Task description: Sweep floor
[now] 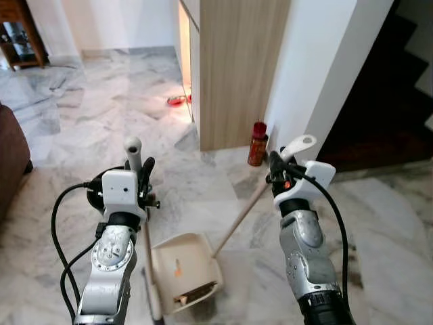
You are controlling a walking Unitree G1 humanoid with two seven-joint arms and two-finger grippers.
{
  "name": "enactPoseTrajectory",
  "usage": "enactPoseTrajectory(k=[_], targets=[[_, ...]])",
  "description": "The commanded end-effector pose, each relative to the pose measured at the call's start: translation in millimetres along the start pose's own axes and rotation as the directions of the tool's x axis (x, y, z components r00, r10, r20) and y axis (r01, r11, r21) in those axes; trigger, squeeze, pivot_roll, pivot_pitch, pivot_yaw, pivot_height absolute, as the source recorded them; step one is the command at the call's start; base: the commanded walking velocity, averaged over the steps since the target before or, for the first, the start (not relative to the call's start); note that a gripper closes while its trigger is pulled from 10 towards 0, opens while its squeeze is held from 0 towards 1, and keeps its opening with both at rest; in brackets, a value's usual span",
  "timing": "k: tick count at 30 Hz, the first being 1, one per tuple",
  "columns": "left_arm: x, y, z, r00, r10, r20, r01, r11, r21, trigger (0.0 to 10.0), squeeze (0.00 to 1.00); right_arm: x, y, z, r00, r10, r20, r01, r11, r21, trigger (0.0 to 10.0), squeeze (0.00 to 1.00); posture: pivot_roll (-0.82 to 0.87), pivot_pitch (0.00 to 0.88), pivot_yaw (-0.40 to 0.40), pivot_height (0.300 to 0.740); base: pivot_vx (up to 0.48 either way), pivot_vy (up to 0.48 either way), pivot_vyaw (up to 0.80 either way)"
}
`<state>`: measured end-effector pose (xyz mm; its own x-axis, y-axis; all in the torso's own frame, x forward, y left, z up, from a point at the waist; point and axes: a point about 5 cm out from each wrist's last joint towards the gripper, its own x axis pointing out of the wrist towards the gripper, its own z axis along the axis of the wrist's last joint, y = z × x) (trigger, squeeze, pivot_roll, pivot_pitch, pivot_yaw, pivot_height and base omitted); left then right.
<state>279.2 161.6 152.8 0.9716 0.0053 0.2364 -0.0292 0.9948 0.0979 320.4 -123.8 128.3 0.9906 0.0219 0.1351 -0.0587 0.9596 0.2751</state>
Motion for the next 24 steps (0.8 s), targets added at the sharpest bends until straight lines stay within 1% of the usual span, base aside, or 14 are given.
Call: enactPoseTrajectory(k=[1,24], targets=[[3.5,-4.4,12.8,0.998,-0.018,0.061,0.019,1.000,-0.012,10.0,0.00,2.8,0.8,9.3,0.999,-0.008,0.040,0.006,1.000,0.030,10.0,0.00,-0.04,0.022,0.014,0.740,0.000,0.431,0.00],[3.7,-3.7,12.9,0.998,-0.019,0.058,0.019,1.000,0.001,10.0,0.00,5.3,3.2,10.9,0.999,-0.006,0.045,0.004,0.999,0.043,10.0,0.00,-0.03,0.027,0.017,0.740,0.000,0.430,0.00]])
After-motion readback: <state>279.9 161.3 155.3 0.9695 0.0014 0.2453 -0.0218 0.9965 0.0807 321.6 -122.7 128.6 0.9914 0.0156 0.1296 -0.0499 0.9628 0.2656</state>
